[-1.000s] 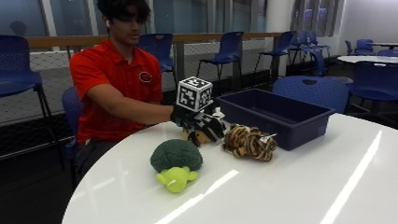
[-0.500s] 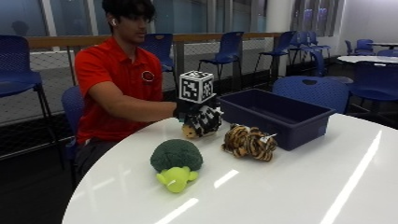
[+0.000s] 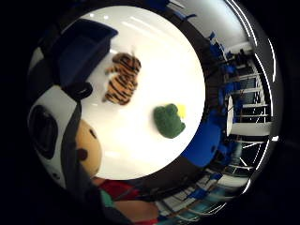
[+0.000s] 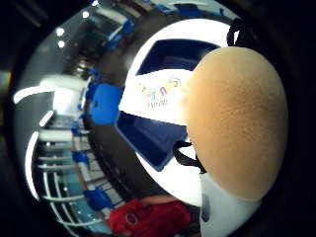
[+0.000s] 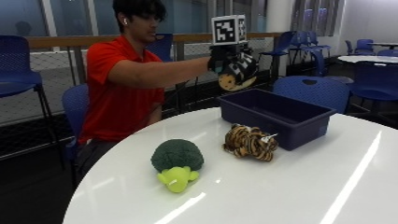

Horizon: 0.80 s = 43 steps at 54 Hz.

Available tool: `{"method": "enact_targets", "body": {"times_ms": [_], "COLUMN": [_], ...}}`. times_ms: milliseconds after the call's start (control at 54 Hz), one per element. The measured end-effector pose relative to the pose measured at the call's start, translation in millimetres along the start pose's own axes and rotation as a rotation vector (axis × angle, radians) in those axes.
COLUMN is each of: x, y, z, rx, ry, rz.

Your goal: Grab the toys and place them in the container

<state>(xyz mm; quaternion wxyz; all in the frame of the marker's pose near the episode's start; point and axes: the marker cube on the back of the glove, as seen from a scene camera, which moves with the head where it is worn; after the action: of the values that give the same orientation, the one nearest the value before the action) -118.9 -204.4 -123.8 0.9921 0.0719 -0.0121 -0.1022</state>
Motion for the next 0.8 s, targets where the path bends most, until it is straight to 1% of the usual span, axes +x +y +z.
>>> {"method": "enact_targets", "body": {"times_ms": [74, 241, 352, 389, 445, 482, 537, 593, 648, 685, 722, 796], "x": [-37.0, -87.0, -108.0, -113.0, -119.6, -120.4, -119.6, -107.7, -90.9, -83.9, -74.1, -32.9], "y": [-20.5, -54.4, -64.7, -67.4, -71.1, -71.6, -68.5, -65.8, -60.1, -55.0, -49.8, -37.8], "z": [-14.5, -17.7, -2.9, 2.4, 12.4, 19.6, 27.2, 37.1, 44.2, 45.2, 46.0, 54.4], "rx": [0.024, 0.03, 0.0, -0.02, -0.077, -0.127, -0.18, -0.209, -0.226, -0.231, -0.226, -0.202], "ry": [-0.002, -0.045, 0.016, 0.01, -0.026, -0.034, -0.037, 0.034, 0.084, 0.053, 0.011, 0.071], "rz": [-0.063, -0.01, -0.09, -0.081, -0.02, 0.002, -0.035, -0.048, -0.104, -0.127, -0.123, -0.106]}}
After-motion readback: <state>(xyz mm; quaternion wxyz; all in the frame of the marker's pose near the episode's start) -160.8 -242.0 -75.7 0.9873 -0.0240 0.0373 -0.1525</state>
